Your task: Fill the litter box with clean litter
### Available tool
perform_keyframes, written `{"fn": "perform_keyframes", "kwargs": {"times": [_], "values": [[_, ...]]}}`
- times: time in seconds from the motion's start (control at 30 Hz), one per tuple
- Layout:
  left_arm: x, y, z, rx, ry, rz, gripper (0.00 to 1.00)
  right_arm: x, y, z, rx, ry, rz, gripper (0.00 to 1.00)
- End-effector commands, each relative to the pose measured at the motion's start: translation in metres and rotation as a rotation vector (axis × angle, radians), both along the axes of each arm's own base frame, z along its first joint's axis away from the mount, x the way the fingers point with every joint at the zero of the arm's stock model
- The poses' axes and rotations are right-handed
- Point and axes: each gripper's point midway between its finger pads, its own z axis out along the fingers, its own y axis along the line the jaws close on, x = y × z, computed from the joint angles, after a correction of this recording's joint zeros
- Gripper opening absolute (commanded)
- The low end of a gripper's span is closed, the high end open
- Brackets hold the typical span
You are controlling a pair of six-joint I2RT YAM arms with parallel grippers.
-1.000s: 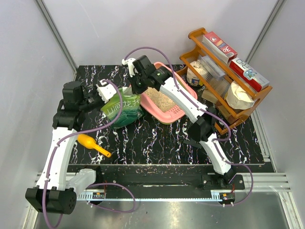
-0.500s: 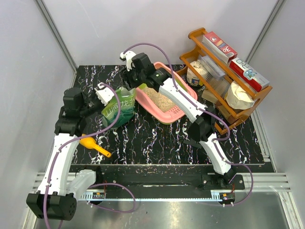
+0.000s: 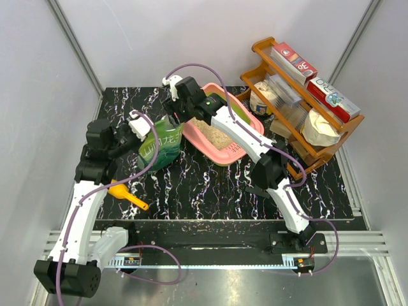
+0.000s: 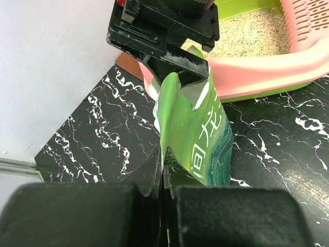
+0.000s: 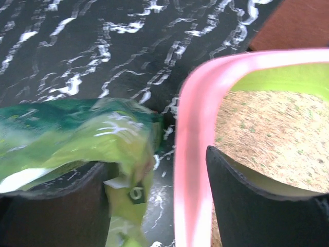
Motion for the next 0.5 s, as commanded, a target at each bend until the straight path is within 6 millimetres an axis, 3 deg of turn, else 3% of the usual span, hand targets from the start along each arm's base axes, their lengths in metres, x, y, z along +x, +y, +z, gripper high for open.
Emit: {"fn": "perform_keyframes", "kwargs": {"times": [0.0,0.1,0.23,0.33,0.47], "values": [[-0.005,-0.007,0.069,-0.039,-0.264,-0.029,0.0,0.028,-0.04,0.015,-0.082,-0.111,-0.287,0.76],[-0.007,-0.004,0.067,-0.014,-0.281,-0.023,0.0,0.036,-0.068,0.015,-0.125,-0.116,-0.395,0.8],[-0.009,-0.003,0.057,0.017,-0.272,-0.024,0.0,0.038,-0.084,0.023,-0.136,-0.126,-0.429,0.79],[-0.01,-0.002,0.055,0.017,-0.261,-0.018,0.0,0.04,-0.085,0.038,-0.115,-0.155,-0.427,0.79],[-0.011,-0.003,0.059,0.007,-0.258,-0.019,0.0,0.03,-0.07,0.055,-0.057,-0.144,-0.323,0.79]]}}
